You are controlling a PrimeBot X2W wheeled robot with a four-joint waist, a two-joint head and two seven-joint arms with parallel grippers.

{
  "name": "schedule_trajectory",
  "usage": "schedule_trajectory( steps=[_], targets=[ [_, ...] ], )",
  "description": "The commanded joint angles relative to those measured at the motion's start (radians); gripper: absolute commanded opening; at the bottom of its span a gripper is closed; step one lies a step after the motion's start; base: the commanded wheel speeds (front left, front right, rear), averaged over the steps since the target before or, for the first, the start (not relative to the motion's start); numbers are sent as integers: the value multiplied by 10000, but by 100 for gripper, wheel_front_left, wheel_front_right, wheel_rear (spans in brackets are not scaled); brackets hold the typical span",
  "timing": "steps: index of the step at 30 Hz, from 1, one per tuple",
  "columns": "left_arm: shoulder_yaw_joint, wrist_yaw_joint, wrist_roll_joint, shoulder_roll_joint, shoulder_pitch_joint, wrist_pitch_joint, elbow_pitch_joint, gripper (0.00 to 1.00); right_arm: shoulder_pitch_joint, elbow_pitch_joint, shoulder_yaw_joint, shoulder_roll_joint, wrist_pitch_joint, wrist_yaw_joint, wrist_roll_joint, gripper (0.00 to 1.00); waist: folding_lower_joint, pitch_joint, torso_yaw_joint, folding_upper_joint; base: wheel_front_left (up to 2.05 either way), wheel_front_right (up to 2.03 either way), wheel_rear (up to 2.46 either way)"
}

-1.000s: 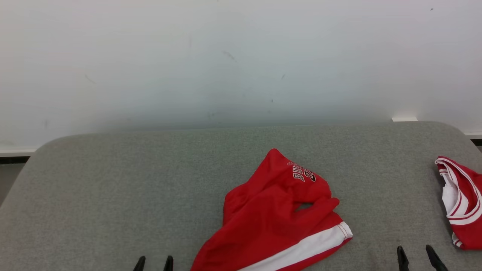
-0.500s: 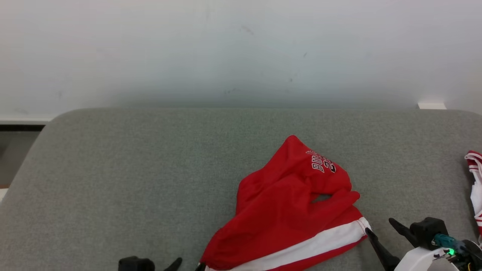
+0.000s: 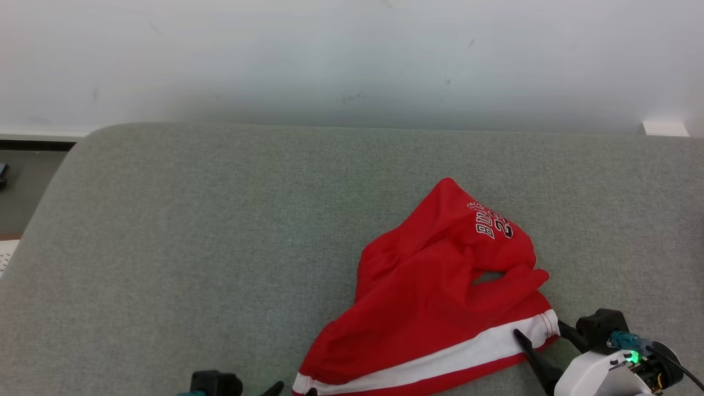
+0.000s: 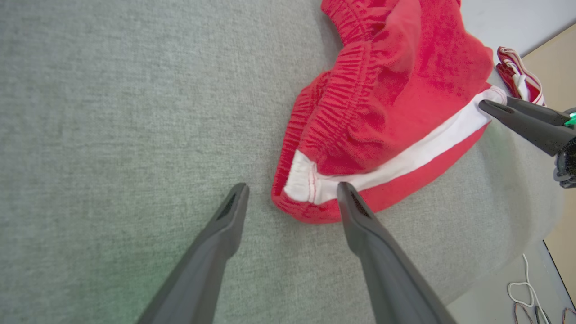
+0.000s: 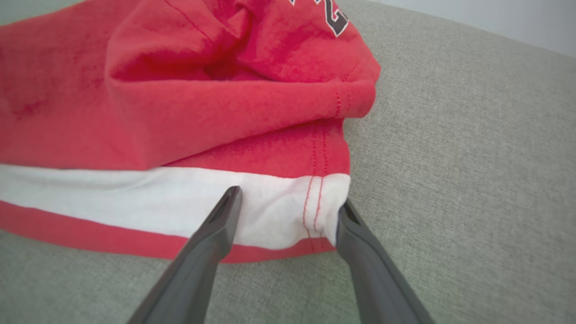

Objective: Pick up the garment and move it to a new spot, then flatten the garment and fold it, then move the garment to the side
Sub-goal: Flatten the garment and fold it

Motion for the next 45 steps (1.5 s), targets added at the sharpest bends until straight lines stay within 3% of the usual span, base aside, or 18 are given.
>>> schedule_trajectory(
  steps=[1, 30, 31, 33, 35, 36, 37, 41, 45],
  targets=[
    [12, 15, -74, 79, -138, -29, 38, 100, -185, 66, 60, -69, -103, -28, 90, 100, 0, 28, -34, 0, 0, 0, 0],
    [-784, 15, -321, 230, -756, -383, 685, 100, -802, 717, 1236, 20, -865, -28, 769, 100, 0, 5, -333, 0, 0, 0, 0],
    [-824, 15, -339, 233, -775, -394, 695, 92, -817, 744, 1278, 22, -887, -28, 786, 100, 0, 14, -328, 0, 0, 0, 0],
    [-949, 15, -357, 265, -829, -363, 744, 57, -830, 779, 1391, 54, -915, -28, 868, 99, 0, 16, -324, 0, 0, 0, 0],
    [-1071, 15, -446, 268, -877, -350, 792, 20, -858, 804, 1470, 94, -975, -28, 1052, 34, 0, -2, -327, 0, 0, 0, 0],
    [-1182, 15, -495, 269, -896, -319, 806, 0, -868, 817, 1523, 103, -981, -28, 1181, 9, 0, -23, -334, 0, 0, 0, 0],
    [-1329, 15, -565, 271, -905, -275, 800, 0, -875, 836, 1582, 90, -1011, -28, 1305, 0, 0, -53, -339, 0, 0, 0, 0],
    [-1656, 15, -1136, 272, -874, -243, 634, 0, -861, 726, 1622, -55, -1272, -28, 1927, 0, 0, -250, -392, 0, 0, 0, 0],
    [-1519, 14, -2363, 367, -754, -192, -91, 0, -684, 166, 1323, -443, -1618, -28, 2800, 0, 0, -512, -538, 0, 0, 0, 0]
  ],
)
